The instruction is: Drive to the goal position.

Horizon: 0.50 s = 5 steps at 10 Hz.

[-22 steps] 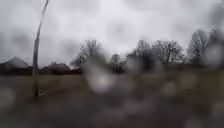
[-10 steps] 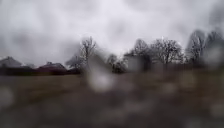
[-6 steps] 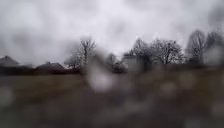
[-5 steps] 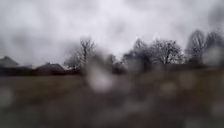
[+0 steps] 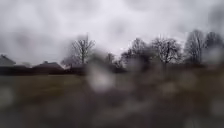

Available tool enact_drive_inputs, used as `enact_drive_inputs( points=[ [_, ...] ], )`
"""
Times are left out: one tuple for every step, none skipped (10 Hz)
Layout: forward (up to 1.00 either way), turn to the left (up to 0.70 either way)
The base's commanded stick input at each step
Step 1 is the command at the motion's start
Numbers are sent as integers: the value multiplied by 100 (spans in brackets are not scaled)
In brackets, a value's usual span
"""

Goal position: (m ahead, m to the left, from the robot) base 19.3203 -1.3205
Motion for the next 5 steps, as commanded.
enact_drive_inputs(
  points=[
    [100, 0],
    [100, 0],
    [100, 3],
    [100, 40],
    [100, 40]
  ],
)
